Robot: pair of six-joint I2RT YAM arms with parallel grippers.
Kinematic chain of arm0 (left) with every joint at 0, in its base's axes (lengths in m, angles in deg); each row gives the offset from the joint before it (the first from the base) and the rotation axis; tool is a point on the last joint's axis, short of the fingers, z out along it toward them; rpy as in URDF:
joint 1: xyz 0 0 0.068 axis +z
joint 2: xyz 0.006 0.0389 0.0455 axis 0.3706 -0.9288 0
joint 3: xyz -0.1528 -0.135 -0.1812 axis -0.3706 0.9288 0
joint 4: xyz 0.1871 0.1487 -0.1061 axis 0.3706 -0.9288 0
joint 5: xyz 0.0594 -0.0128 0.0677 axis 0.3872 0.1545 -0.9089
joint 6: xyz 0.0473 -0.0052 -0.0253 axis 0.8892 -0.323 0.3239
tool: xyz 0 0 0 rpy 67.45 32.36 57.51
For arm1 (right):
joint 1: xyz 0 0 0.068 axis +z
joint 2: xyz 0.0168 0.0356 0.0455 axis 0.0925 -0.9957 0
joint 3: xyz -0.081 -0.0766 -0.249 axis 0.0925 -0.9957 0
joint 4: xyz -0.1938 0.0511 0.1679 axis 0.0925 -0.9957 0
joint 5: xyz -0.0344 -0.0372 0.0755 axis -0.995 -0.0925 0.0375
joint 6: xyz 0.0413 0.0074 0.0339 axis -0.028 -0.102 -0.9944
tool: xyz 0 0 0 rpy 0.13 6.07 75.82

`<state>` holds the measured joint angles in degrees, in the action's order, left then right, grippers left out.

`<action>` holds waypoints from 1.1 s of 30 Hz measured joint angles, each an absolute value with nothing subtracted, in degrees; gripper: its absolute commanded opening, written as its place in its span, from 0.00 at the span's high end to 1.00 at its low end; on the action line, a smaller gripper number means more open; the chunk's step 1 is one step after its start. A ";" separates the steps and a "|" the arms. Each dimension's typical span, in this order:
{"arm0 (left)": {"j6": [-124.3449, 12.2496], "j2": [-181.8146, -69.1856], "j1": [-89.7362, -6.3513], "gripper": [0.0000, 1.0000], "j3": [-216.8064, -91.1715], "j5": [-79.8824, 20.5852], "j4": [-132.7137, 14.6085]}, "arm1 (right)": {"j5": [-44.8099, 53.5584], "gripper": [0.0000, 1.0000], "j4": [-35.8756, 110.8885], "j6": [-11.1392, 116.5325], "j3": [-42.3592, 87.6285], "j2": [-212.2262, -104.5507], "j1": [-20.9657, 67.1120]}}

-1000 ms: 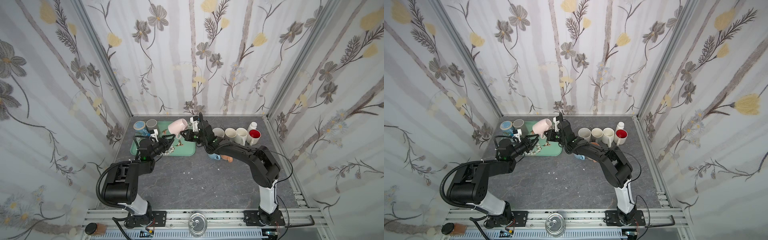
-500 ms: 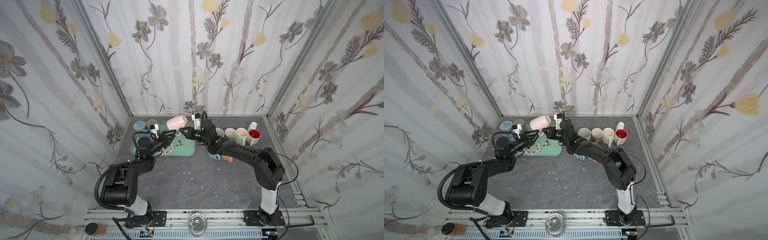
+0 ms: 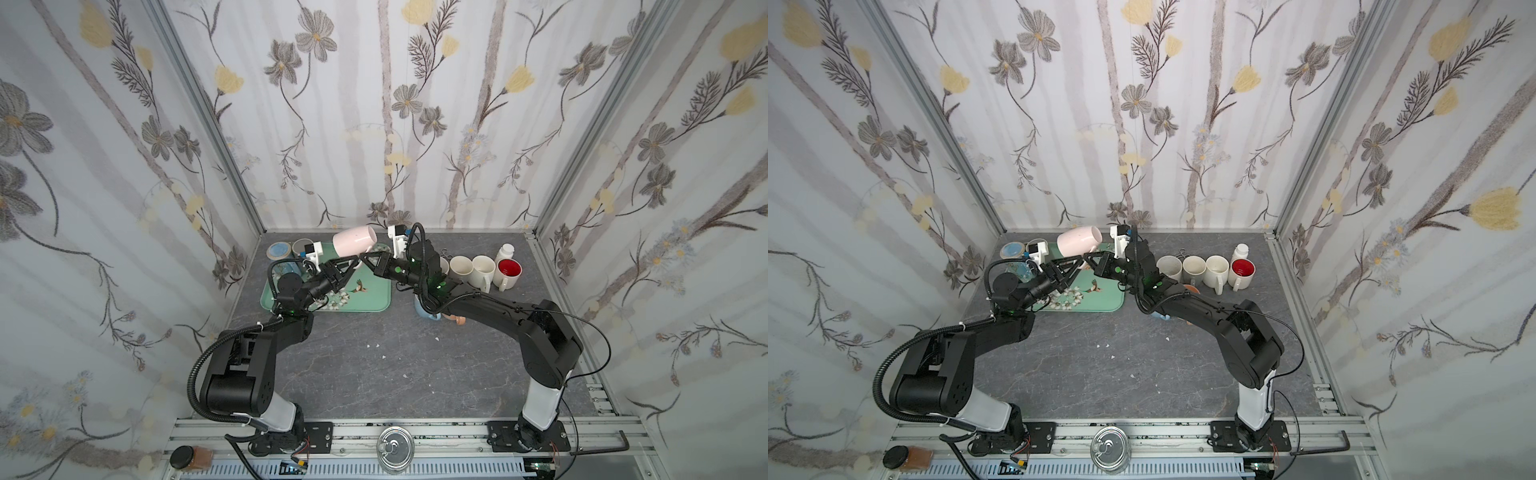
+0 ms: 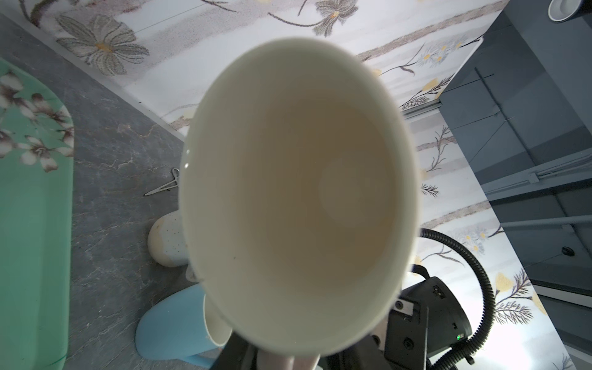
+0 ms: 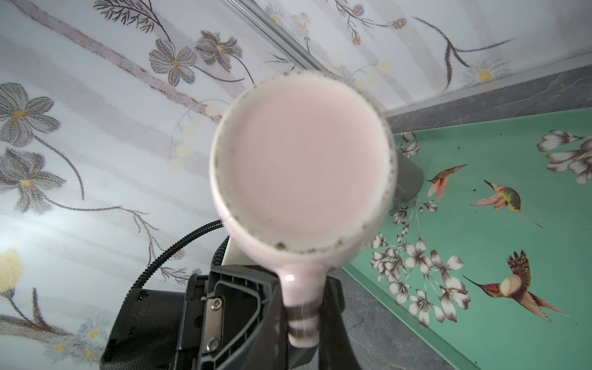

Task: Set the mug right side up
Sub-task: 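Lift and rotate the pink mug mouth-up with the right gripper, then grasp the pink mug with the left gripper while the right gripper releases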

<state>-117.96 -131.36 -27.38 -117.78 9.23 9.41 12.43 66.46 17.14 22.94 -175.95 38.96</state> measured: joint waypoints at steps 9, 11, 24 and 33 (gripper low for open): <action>-122.07 -129.57 -28.96 1.00 -119.37 10.08 15.95 | 14.66 0.96 71.55 13.86 19.97 -171.56 38.33; -121.74 -128.11 -29.20 1.00 -119.37 10.34 15.36 | 15.07 0.87 71.57 13.91 19.12 -170.13 38.11; -97.94 -115.91 -37.13 1.00 -129.54 2.52 -22.37 | 13.41 0.57 56.91 23.68 10.13 -155.60 30.94; -82.09 -116.24 -52.32 1.00 -139.13 -16.21 -51.00 | 6.00 0.47 39.84 32.84 4.01 -139.40 21.85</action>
<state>-82.09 -116.24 -52.32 -139.13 -16.21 -51.00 6.00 39.84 32.84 4.01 -139.40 21.85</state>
